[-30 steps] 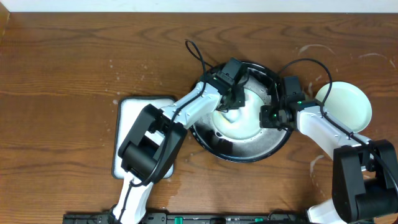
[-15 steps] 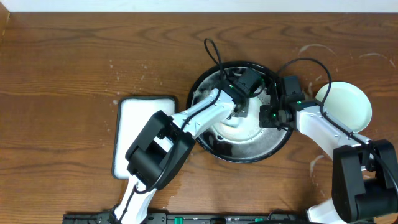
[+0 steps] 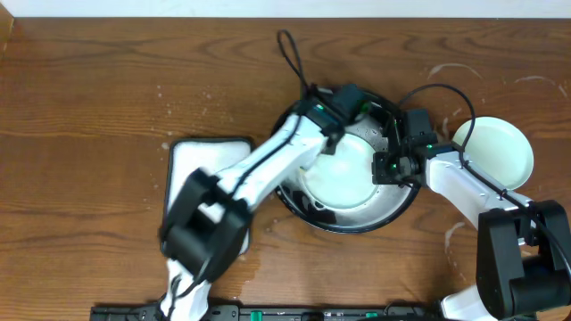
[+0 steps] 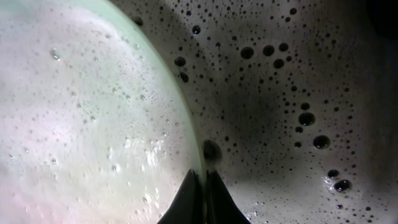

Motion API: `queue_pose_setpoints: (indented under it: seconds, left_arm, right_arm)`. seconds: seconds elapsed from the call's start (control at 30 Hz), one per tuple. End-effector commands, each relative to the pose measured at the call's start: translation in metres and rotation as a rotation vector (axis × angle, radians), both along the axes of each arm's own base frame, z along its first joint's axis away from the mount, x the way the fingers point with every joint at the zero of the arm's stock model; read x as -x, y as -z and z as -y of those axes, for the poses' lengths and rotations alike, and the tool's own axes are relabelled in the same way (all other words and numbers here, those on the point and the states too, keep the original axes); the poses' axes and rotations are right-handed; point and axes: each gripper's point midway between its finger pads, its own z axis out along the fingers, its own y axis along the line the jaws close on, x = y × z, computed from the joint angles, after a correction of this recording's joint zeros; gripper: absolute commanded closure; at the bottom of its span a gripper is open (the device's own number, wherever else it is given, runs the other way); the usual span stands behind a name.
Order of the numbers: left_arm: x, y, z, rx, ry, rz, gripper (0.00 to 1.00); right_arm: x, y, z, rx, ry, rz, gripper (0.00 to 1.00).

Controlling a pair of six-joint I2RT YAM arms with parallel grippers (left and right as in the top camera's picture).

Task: Clean dirty plates on tray and stack at the side
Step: 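Return the sponge to the white tray with the left gripper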

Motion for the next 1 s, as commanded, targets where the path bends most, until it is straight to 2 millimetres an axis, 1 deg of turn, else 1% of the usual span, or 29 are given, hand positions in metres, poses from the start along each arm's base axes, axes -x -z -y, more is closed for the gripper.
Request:
queue_pose_setpoints:
  seconds: [0.0,0.03,0.1,0.13,0.17,0.2,0.23,0.3,0.33,0.4,0.43,0.47,0.5,0.57,0.6,0.67,0.7,0.77,0.83,0.87,0.9,0.93,0.97]
  left_arm:
    - [0.007,-0.064,-0.018,0.113,-0.013,0.037,0.92]
    - [0.013,-0.075,-0.035,0.128,-0.039,0.012,0.92]
    - [0.021,-0.085,-0.062,0.118,-0.086,-0.018,0.92]
    - [0.026,-0.089,-0.083,0.101,-0.127,-0.041,0.92]
    - [0.031,-0.090,-0.105,0.081,-0.175,-0.072,0.92]
    - [0.034,-0.088,-0.123,0.063,-0.213,-0.101,0.92]
    - [0.038,-0.083,-0.139,0.049,-0.252,-0.136,0.92]
    - [0.043,-0.070,-0.157,0.056,-0.302,-0.188,0.92]
    - [0.048,-0.057,-0.166,0.079,-0.331,-0.232,0.92]
    - [0.055,-0.034,-0.172,0.135,-0.335,-0.299,0.92]
    - [0.060,-0.017,-0.172,0.182,-0.332,-0.341,0.92]
    - [0.064,-0.006,-0.173,0.209,-0.331,-0.365,0.92]
    - [0.070,0.011,-0.180,0.221,-0.345,-0.386,0.92]
    - [0.075,0.023,-0.187,0.220,-0.369,-0.400,0.92]
    - [0.079,0.029,-0.193,0.219,-0.385,-0.408,0.92]
    - [0.081,0.033,-0.199,0.220,-0.405,-0.412,0.85]
    - [0.080,0.033,-0.201,0.222,-0.414,-0.412,0.78]
    - [0.080,0.033,-0.206,0.225,-0.428,-0.410,0.59]
    - [0.080,0.033,-0.207,0.225,-0.433,-0.412,0.39]
    - [0.080,0.033,-0.207,0.225,-0.433,-0.411,0.23]
    - [0.080,0.033,-0.207,0.226,-0.433,-0.411,0.21]
    - [0.080,0.033,-0.207,0.226,-0.433,-0.411,0.21]
    - [0.080,0.033,-0.207,0.226,-0.433,-0.411,0.20]
  right_arm:
    - [0.005,0.005,0.007,0.037,-0.017,-0.015,0.99]
    - [0.005,0.005,0.008,0.037,-0.016,-0.015,0.99]
    - [0.005,0.005,0.007,0.037,-0.016,-0.014,0.99]
    - [0.004,0.005,0.007,0.036,-0.016,-0.011,0.99]
    - [0.003,0.004,0.007,0.035,-0.016,-0.007,0.99]
    - [0.003,0.004,0.007,0.035,-0.016,-0.003,0.99]
    - [0.001,0.004,0.007,0.033,-0.016,0.003,0.99]
    - [0.000,0.003,0.006,0.032,-0.016,0.008,0.99]
    - [-0.001,0.003,0.006,0.031,-0.016,0.013,0.99]
    - [-0.003,0.002,0.006,0.030,-0.016,0.020,0.99]
    - [-0.005,0.000,0.005,0.029,-0.015,0.022,0.99]
    - [-0.006,-0.002,0.004,0.025,-0.017,0.020,0.99]
    - [-0.007,-0.007,0.003,0.023,-0.019,0.016,0.99]
    - [-0.008,-0.014,0.001,0.028,-0.032,0.010,0.99]
    - [-0.008,-0.021,-0.001,0.036,-0.058,0.009,0.99]
    - [-0.008,-0.030,0.000,0.068,-0.072,0.008,0.99]
    - [-0.008,-0.036,0.001,0.099,-0.074,0.011,0.99]
    - [-0.009,-0.049,0.003,0.162,-0.082,0.039,0.99]
    - [-0.012,-0.068,0.004,0.225,-0.089,0.108,0.99]
    - [-0.012,-0.077,0.005,0.249,-0.088,0.139,0.99]
    - [-0.013,-0.090,0.007,0.286,-0.082,0.185,0.99]
    - [-0.014,-0.101,0.009,0.309,-0.077,0.223,0.99]
    - [-0.015,-0.117,0.010,0.334,-0.070,0.277,0.99]
